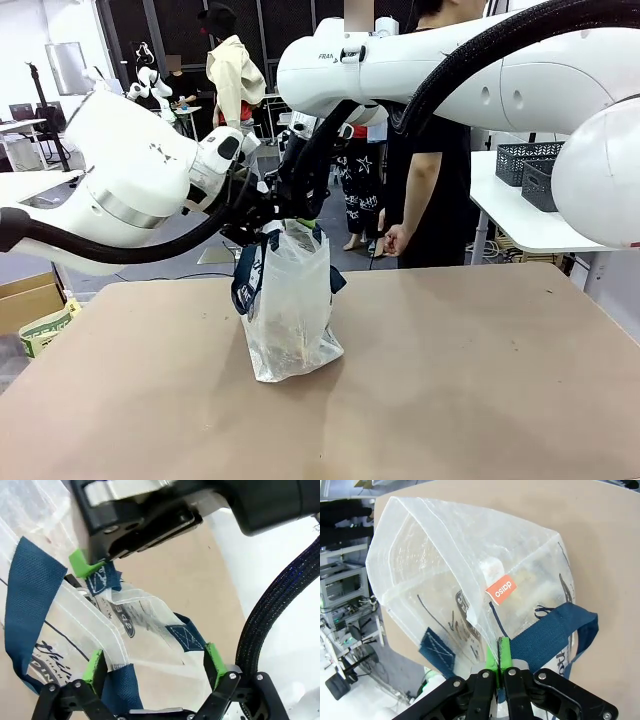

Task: Transfer purchased items from the store into the shopping bag.
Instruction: Move the Reusable shopping bag to the right side of the table.

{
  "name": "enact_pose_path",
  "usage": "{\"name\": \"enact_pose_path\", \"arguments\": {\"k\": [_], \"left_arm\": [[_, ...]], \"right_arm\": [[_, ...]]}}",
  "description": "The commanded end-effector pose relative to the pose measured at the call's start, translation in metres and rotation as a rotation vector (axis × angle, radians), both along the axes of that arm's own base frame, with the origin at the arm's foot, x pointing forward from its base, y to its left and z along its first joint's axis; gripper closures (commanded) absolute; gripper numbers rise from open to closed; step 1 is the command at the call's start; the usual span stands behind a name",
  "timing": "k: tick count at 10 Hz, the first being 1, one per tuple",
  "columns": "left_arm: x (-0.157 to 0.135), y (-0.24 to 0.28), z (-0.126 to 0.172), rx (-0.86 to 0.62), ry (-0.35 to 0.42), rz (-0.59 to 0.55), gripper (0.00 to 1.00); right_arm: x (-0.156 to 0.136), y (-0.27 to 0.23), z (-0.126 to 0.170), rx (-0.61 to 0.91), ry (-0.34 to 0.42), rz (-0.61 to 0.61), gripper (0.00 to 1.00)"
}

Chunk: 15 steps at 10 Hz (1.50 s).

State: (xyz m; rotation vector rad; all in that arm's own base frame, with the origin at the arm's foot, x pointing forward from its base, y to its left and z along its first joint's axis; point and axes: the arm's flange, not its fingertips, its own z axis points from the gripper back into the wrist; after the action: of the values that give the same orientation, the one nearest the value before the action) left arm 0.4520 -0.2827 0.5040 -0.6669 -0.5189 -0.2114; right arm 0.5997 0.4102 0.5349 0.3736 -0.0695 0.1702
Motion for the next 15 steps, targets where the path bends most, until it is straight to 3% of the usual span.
{"name": "enact_pose_path", "arguments": {"k": [1,6,12,15], "left_arm": [[0.012,-0.003,-0.002,0.003,-0.004,-0.053,0.00],[0.024,-0.008,-0.013,0.011,0.021,-0.036,0.00],[0.026,-0.007,-0.014,-0.085,-0.069,0.002,0.00],[0.031,-0.012,-0.024,-0.122,-0.060,-0.025,0.00]], "right_arm": [[0.003,0.000,0.002,0.019,0.011,0.012,1.00],[0.002,-0.001,0.001,0.023,0.016,0.028,1.00],[0.004,-0.002,0.000,0.029,0.023,0.032,1.00],[0.004,-0.003,0.000,0.034,0.025,0.038,1.00]]}}
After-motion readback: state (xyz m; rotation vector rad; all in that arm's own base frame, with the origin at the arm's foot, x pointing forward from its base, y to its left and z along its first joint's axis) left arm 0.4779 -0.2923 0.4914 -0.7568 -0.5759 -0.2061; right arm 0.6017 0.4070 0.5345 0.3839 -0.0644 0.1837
